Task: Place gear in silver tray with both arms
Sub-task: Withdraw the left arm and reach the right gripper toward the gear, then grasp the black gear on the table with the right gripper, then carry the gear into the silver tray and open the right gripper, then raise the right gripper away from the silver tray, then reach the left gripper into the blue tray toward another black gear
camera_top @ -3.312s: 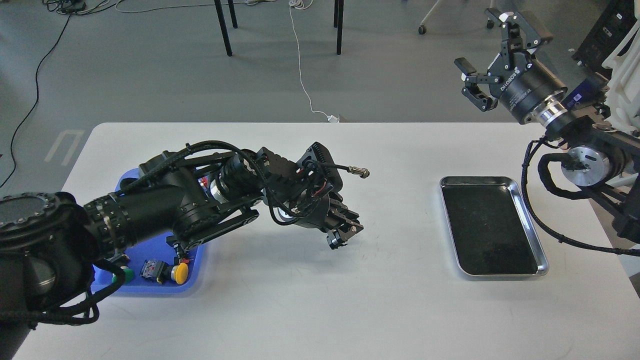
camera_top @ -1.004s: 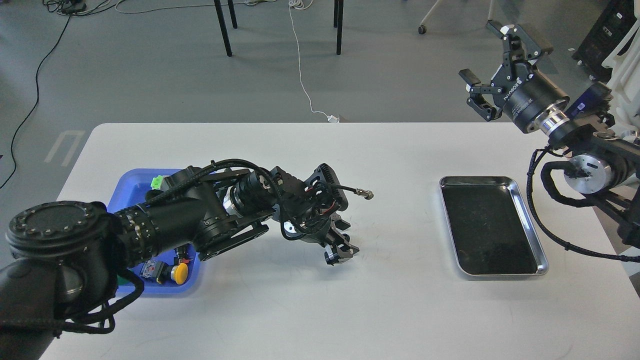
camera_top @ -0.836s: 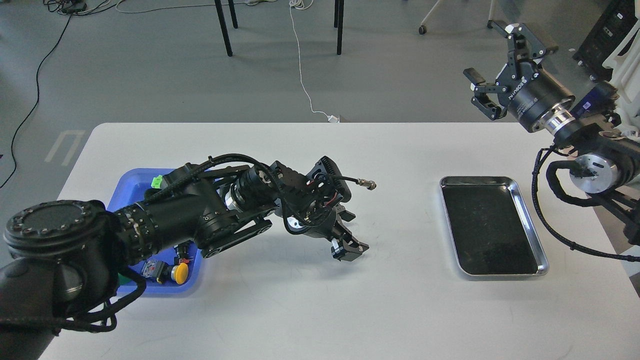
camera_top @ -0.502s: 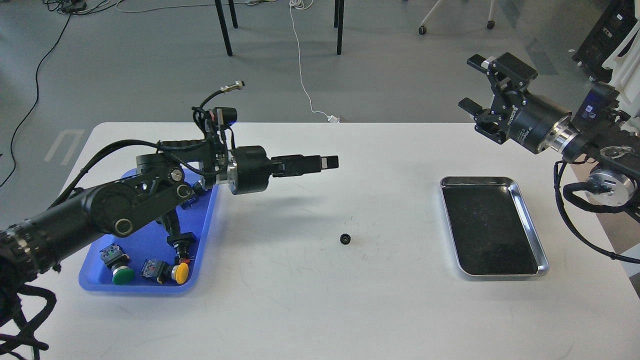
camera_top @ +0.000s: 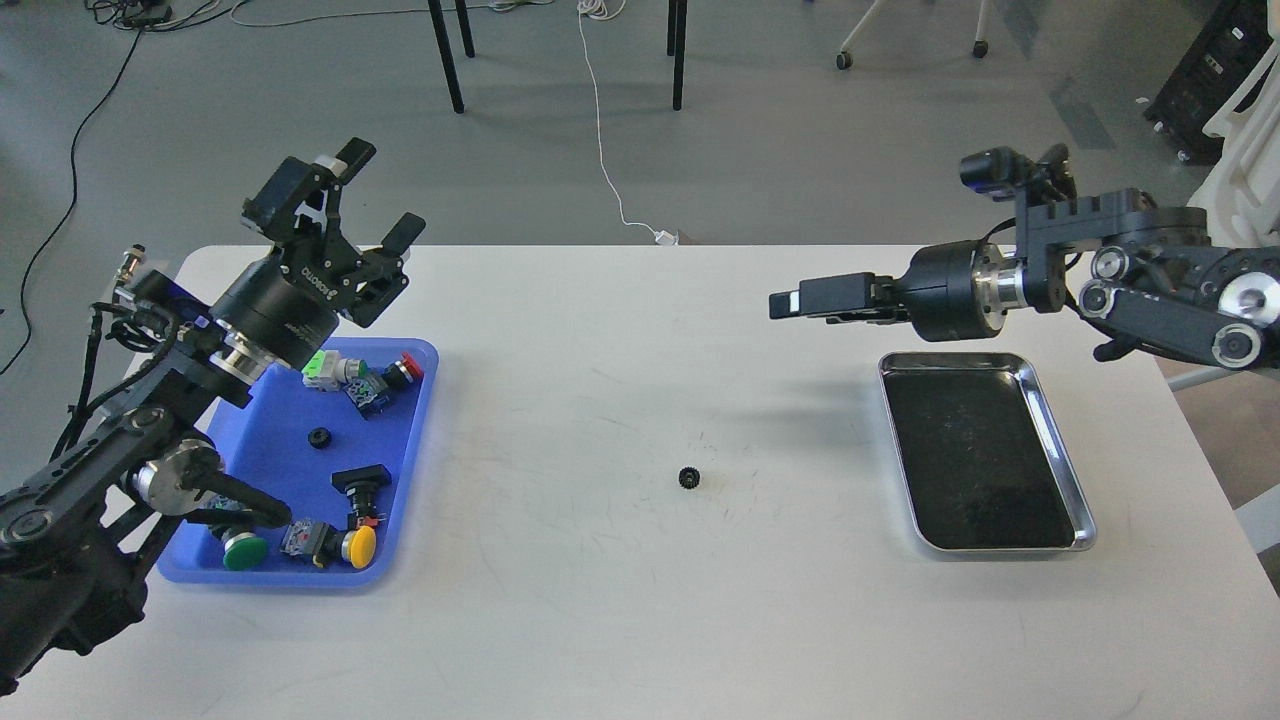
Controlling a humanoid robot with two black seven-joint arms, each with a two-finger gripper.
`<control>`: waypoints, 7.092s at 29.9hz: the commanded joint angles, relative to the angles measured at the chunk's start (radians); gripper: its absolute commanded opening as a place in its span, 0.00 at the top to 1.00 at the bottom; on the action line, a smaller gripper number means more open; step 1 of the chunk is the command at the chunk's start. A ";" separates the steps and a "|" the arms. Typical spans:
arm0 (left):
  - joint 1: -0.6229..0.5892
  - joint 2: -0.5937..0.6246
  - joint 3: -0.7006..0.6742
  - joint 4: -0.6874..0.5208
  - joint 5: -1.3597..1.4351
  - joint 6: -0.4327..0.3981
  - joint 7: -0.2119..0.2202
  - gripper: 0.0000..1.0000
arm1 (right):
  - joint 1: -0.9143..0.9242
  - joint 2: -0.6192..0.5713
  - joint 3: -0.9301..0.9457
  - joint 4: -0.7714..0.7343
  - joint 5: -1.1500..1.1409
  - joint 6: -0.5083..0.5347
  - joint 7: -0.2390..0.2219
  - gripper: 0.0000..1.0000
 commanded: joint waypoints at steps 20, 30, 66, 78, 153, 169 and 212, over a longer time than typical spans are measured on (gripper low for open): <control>0.060 0.002 -0.038 -0.059 -0.020 -0.002 0.000 0.02 | -0.001 0.461 -0.420 -0.142 -0.134 -0.374 0.000 0.06; 0.068 -0.003 -0.038 -0.059 -0.020 -0.003 0.000 0.02 | -0.058 0.461 -0.420 -0.142 -0.128 -0.415 0.000 0.10; 0.098 -0.006 -0.062 -0.060 -0.019 -0.002 0.000 0.02 | -0.059 0.461 -0.444 -0.142 -0.128 -0.421 0.000 0.81; 0.097 -0.015 -0.062 -0.069 -0.019 -0.002 0.000 0.02 | 0.059 0.435 -0.440 -0.064 -0.126 -0.421 0.000 0.81; 0.101 -0.084 -0.059 -0.085 -0.011 0.008 0.001 0.02 | -0.399 -0.156 0.471 -0.073 0.461 -0.412 0.000 0.03; 0.083 -0.130 -0.056 -0.045 -0.027 0.029 0.039 0.02 | -0.677 -0.034 0.833 -0.065 1.057 -0.400 0.000 0.03; 0.039 0.215 -0.069 -0.020 0.126 -0.076 0.050 0.02 | -0.854 -0.025 0.873 -0.052 1.035 -0.078 0.000 0.03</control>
